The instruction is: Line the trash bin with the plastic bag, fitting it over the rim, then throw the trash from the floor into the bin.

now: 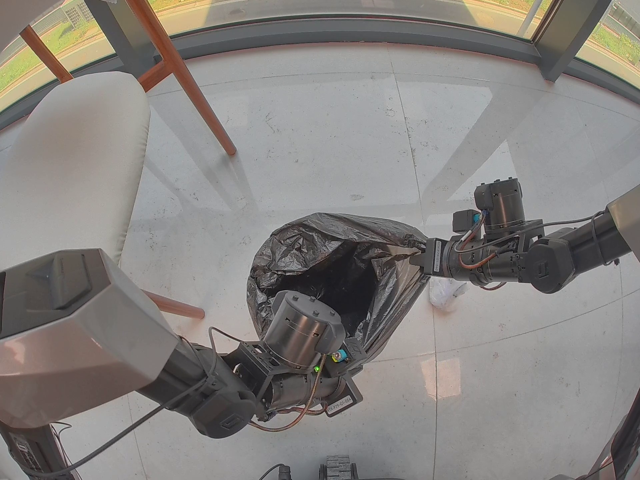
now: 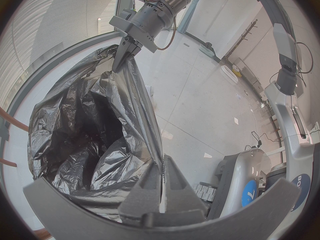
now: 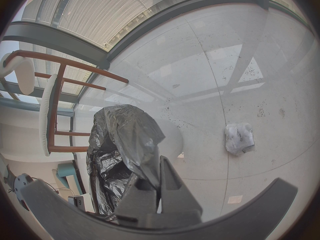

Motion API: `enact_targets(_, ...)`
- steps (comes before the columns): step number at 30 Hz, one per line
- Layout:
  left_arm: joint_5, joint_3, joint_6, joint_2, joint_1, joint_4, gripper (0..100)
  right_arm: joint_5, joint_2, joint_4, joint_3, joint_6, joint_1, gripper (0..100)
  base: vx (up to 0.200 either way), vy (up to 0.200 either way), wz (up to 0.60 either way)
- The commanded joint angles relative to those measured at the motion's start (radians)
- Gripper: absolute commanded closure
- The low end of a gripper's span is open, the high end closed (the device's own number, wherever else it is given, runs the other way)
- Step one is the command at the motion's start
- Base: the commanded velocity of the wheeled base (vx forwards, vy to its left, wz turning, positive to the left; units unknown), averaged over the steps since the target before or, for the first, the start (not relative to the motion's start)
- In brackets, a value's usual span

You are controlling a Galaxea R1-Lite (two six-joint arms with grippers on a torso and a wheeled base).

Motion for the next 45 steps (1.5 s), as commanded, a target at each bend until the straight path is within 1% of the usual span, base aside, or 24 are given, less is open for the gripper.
enact_targets(1,0.000,0.002,0.000,0.001,-0.002,-0.001,100,0.000,0.003,0.002,0.002,-0.001,-0.002,100,0.000,0.000,0.00)
enact_targets(2,0.000,0.003,0.000,0.001,-0.002,-0.001,100,0.000,0.003,0.002,0.005,-0.001,-0.003,0,0.000,0.000,0.00)
enact_targets(5,0.000,0.000,0.000,0.001,-0.002,-0.001,100,-0.001,0.003,-0.001,0.012,0.000,-0.014,0,0.000,0.000,0.00)
enact_targets(12,-0.006,0.008,0.000,0.004,-0.003,-0.001,100,0.000,-0.056,0.009,0.050,0.002,-0.074,0,0.000,0.000,0.00)
enact_targets(18,-0.008,0.014,-0.003,0.030,-0.030,-0.001,100,0.009,-0.112,0.003,0.093,0.006,-0.078,0,0.000,0.000,0.00)
enact_targets(19,-0.011,0.015,-0.003,0.033,-0.031,-0.001,0,0.009,-0.113,0.000,0.091,0.008,-0.077,0,0.000,0.000,0.00)
enact_targets(21,-0.011,0.006,-0.017,0.064,-0.053,-0.002,0,0.009,-0.115,-0.001,0.081,0.008,-0.074,0,0.000,0.000,0.00)
enact_targets(23,-0.008,-0.006,-0.058,0.082,-0.063,-0.004,0,0.012,-0.115,-0.003,0.064,0.009,-0.071,0,0.000,0.000,0.00)
enact_targets(24,-0.008,-0.006,-0.058,0.082,-0.063,-0.004,0,0.012,-0.115,-0.003,0.064,0.009,-0.071,0,0.000,0.000,0.00)
enact_targets(25,-0.001,-0.029,-0.084,0.082,-0.062,-0.004,0,0.017,-0.113,-0.003,0.048,0.009,-0.066,0,0.000,0.000,0.00)
enact_targets(28,0.000,-0.051,-0.092,0.079,-0.053,-0.004,0,0.028,-0.109,-0.003,0.041,0.006,-0.054,0,0.000,0.000,0.00)
enact_targets(34,0.014,-0.057,-0.147,-0.005,-0.039,-0.002,0,0.031,-0.063,-0.007,0.016,-0.029,-0.025,0,0.000,0.000,0.00)
enact_targets(38,0.039,-0.057,-0.198,-0.068,-0.036,-0.002,0,0.026,0.005,-0.072,-0.036,-0.027,-0.021,0,0.000,0.000,0.00)
enact_targets(41,0.057,-0.058,-0.222,-0.109,-0.003,-0.001,0,0.025,0.043,-0.119,-0.084,-0.027,-0.015,0,0.000,0.000,0.00)
enact_targets(42,0.063,-0.060,-0.235,-0.126,0.024,-0.001,0,0.025,0.051,-0.124,-0.111,-0.023,-0.006,0,0.000,0.000,0.00)
enact_targets(43,0.063,-0.060,-0.235,-0.126,0.024,-0.001,0,0.025,0.051,-0.124,-0.111,-0.023,-0.006,0,0.000,0.000,0.00)
enact_targets(45,0.071,-0.069,-0.270,-0.163,0.102,-0.001,0,0.026,0.049,-0.113,-0.148,-0.004,0.014,0,0.000,0.000,0.00)
